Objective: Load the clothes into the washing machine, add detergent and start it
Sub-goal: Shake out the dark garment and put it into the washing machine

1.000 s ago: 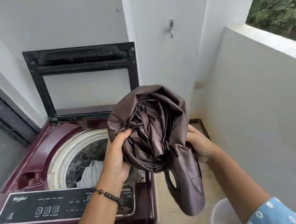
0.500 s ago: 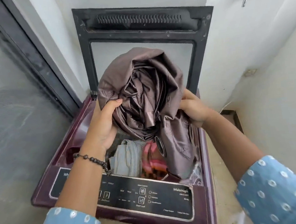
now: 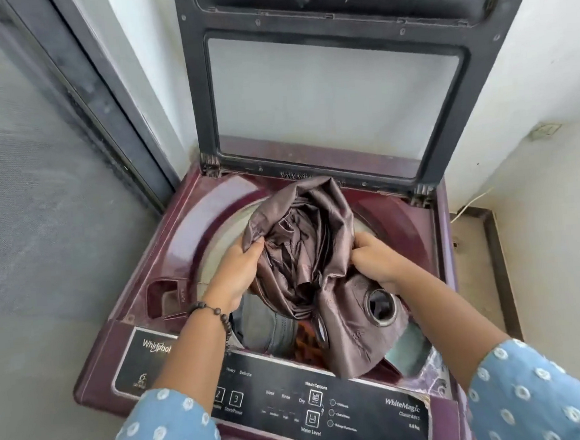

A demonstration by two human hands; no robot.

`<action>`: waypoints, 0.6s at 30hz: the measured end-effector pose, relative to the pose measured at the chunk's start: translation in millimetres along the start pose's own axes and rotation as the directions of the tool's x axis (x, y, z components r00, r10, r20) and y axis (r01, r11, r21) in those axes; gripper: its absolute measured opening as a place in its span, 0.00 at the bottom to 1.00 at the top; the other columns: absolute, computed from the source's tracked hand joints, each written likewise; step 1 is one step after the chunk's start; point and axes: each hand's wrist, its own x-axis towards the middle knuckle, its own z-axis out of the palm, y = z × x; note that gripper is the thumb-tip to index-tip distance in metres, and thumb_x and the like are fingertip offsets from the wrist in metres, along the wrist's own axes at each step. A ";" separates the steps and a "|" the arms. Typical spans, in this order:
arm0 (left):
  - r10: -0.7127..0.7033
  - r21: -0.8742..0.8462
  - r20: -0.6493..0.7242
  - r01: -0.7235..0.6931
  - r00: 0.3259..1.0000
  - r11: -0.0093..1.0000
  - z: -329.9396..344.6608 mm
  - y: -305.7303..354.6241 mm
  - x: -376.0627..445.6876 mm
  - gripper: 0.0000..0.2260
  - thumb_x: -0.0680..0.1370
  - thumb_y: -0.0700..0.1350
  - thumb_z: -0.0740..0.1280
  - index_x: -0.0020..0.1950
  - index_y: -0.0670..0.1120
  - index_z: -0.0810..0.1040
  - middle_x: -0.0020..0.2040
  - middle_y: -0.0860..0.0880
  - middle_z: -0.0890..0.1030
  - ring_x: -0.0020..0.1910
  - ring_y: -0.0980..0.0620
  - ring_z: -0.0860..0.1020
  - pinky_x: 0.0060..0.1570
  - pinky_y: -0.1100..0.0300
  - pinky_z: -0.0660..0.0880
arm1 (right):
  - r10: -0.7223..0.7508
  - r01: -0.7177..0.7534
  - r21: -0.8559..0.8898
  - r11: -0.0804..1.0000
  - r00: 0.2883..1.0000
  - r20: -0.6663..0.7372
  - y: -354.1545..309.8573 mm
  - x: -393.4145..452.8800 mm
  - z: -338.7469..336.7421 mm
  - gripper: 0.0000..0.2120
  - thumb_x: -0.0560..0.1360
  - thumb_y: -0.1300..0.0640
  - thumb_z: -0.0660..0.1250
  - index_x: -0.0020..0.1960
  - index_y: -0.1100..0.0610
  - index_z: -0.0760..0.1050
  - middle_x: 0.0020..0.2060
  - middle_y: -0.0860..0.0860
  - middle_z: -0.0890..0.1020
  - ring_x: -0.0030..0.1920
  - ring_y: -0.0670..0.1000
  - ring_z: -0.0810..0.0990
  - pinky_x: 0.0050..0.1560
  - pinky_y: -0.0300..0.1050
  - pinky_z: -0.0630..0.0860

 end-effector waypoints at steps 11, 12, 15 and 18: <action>-0.093 0.223 -0.006 0.092 0.996 0.970 -1.6 -20.0 57.2 0.18 0.85 0.50 0.58 0.73 0.47 0.69 0.62 0.47 0.79 0.61 0.41 0.78 0.64 0.42 0.74 | 0.087 -0.121 -0.465 0.877 0.992 -0.093 16.6 69.2 8.0 0.13 0.73 0.66 0.59 0.54 0.61 0.78 0.52 0.59 0.82 0.54 0.60 0.79 0.51 0.49 0.75; -0.084 0.223 -0.008 0.084 0.996 0.971 -1.7 -19.4 60.6 0.19 0.85 0.50 0.58 0.76 0.49 0.65 0.63 0.50 0.75 0.63 0.42 0.77 0.63 0.46 0.74 | 0.077 -0.121 -0.487 0.865 0.991 -0.111 17.3 74.0 7.0 0.16 0.73 0.66 0.59 0.59 0.60 0.77 0.56 0.59 0.81 0.57 0.60 0.78 0.52 0.47 0.75; -0.076 0.230 -0.005 0.075 0.997 0.970 -1.1 -22.0 70.1 0.27 0.84 0.53 0.59 0.81 0.51 0.54 0.76 0.50 0.65 0.69 0.44 0.72 0.64 0.47 0.73 | 0.070 -0.134 -0.511 0.849 0.987 -0.143 20.7 82.5 6.1 0.25 0.77 0.66 0.56 0.74 0.58 0.65 0.65 0.59 0.76 0.56 0.58 0.78 0.46 0.43 0.70; -0.041 0.334 0.019 0.032 0.999 0.942 2.4 -27.1 76.9 0.27 0.84 0.50 0.60 0.82 0.49 0.55 0.80 0.47 0.60 0.77 0.44 0.63 0.72 0.50 0.65 | 0.044 -0.112 -0.531 0.840 0.989 -0.139 28.4 88.9 10.4 0.25 0.78 0.67 0.54 0.74 0.58 0.64 0.66 0.59 0.75 0.55 0.58 0.78 0.46 0.43 0.72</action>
